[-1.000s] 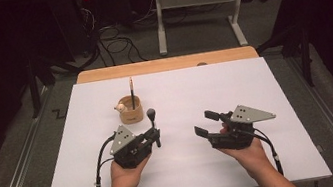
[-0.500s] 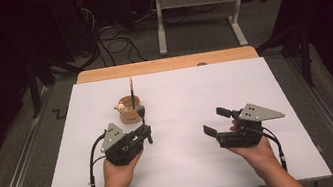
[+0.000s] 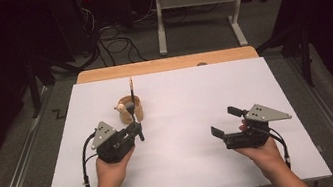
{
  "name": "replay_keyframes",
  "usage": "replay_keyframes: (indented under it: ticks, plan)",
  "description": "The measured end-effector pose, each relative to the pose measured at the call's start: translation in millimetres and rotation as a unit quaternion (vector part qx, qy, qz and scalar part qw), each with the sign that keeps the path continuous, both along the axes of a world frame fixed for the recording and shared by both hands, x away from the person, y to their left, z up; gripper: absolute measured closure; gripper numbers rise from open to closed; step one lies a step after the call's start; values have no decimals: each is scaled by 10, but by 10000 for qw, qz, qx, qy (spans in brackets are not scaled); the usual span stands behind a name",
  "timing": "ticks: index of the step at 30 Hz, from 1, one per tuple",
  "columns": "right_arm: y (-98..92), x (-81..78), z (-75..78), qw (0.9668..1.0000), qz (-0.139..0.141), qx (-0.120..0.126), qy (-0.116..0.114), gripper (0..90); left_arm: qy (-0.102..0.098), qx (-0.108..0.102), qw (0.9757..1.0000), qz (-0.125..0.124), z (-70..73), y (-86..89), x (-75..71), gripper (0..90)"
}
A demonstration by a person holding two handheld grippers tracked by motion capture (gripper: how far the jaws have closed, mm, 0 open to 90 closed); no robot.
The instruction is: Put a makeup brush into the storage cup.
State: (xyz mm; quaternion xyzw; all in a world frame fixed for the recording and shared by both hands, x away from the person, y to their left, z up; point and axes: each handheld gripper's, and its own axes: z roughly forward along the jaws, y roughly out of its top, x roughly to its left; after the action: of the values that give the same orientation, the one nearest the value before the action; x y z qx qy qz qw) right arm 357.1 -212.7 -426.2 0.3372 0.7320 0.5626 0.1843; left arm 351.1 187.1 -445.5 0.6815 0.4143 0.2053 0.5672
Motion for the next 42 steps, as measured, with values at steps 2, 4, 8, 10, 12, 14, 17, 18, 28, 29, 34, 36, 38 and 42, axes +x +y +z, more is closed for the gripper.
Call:
replay_keyframes:
  ticks: [2, 4, 8, 10, 12, 14, 17, 18, 28, 29, 34, 36, 38, 42]
  plan:
    - [-23, 0, -11, 10000, -3, -59, -26, 44, -8, -10, 10000, 28, 4, 21, 2, 787]
    - [-42, -3, -20, 10000, -10, -62, -12, 30, -16, -36, 10000, 65, 7, 34, 3, 787]
    - [-65, -18, -41, 9999, -54, -106, -60, 4, -35, -32, 9999, 135, 17, 68, 3, 787]
    - [-74, -28, -49, 9998, -88, -181, -85, 4, -47, -36, 9999, 161, 22, 88, 4, 787]
    - [-87, -36, -53, 9997, -87, -198, -91, 4, -65, -47, 9998, 195, 26, 105, 6, 787]
    - [-101, -34, -56, 9997, -93, -175, -117, 4, -76, -62, 9997, 229, 32, 123, 8, 787]
    - [-106, -29, -61, 9998, -94, -170, -110, 4, -103, -82, 9995, 270, 43, 142, 7, 788]
    - [-102, -29, -63, 9998, -98, -161, -102, 4, -109, -78, 9995, 280, 46, 146, 7, 788]
    - [-90, -28, -78, 9998, -57, -197, -84, 4, -120, -76, 9994, 326, 61, 161, 7, 788]
    - [-90, -29, -79, 9997, -59, -202, -84, 4, -133, -83, 9993, 331, 66, 163, 4, 788]
    - [-78, -25, -89, 9997, -30, -218, -66, 4, -153, -176, 9991, 358, 90, 178, 11, 788]
    - [-72, -21, -94, 9997, -43, -228, -49, 4, -156, -211, 9990, 372, 113, 184, 26, 789]
    - [-71, -17, -99, 9997, -64, -228, -20, 4, -176, -214, 9988, 398, 137, 179, 50, 789]
    - [-78, -20, -102, 9998, -37, -206, -3, 4, -144, -320, 9985, 414, 184, 172, 100, 789]
